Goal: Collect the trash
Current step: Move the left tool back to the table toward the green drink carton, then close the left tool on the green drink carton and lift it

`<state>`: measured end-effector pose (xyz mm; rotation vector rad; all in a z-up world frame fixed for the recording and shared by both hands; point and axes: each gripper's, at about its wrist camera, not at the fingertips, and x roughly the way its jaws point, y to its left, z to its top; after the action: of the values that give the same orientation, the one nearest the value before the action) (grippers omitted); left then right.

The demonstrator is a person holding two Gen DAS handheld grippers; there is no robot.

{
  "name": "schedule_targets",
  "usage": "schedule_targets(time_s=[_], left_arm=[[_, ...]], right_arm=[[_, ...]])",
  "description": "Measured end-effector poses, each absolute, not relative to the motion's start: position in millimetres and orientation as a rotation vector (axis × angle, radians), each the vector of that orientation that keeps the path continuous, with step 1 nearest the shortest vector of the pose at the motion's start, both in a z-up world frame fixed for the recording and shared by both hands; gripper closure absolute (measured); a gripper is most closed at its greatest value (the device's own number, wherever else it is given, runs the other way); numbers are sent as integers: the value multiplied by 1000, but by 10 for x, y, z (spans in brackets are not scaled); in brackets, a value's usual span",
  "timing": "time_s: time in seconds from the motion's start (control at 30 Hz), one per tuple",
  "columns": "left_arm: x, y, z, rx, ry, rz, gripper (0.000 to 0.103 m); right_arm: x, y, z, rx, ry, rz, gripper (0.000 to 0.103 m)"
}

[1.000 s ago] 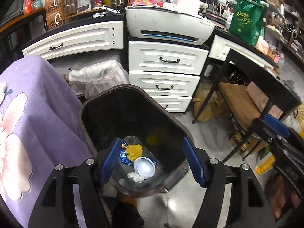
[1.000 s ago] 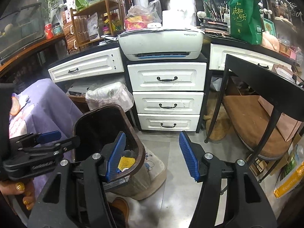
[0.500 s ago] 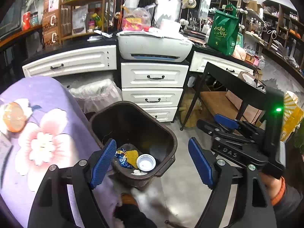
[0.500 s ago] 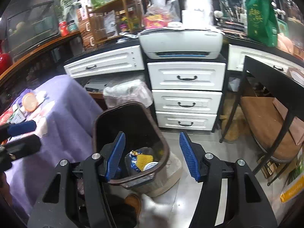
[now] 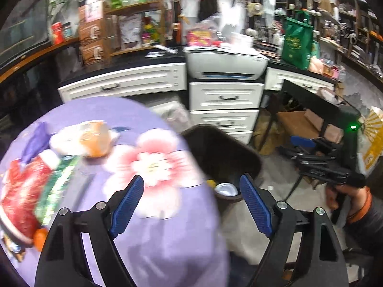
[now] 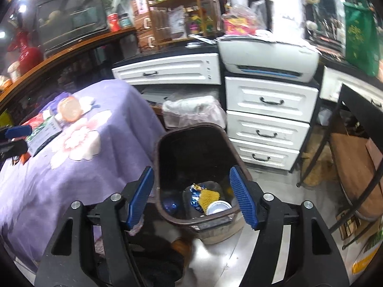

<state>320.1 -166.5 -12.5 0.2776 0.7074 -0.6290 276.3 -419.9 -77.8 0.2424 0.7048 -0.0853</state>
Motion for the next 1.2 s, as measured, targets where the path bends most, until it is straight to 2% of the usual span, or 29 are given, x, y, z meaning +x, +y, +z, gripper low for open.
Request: schedule_targets(time_s=[0.37, 0.97, 1.07, 1.2], left_arm=[[3751, -903, 9, 410, 753, -468, 22], [4342, -852, -371, 554, 971, -471, 32], [4397, -863, -394, 565, 986, -466, 37], [4474, -884, -490, 578, 1033, -454, 50]], right_arm=[[2836, -3627, -433, 179, 695, 79, 35], [2817, -3124, -361, 96, 726, 178, 35], [2824, -3091, -353, 89, 728, 185, 35], [2833, -3051, -340, 81, 728, 192, 35]])
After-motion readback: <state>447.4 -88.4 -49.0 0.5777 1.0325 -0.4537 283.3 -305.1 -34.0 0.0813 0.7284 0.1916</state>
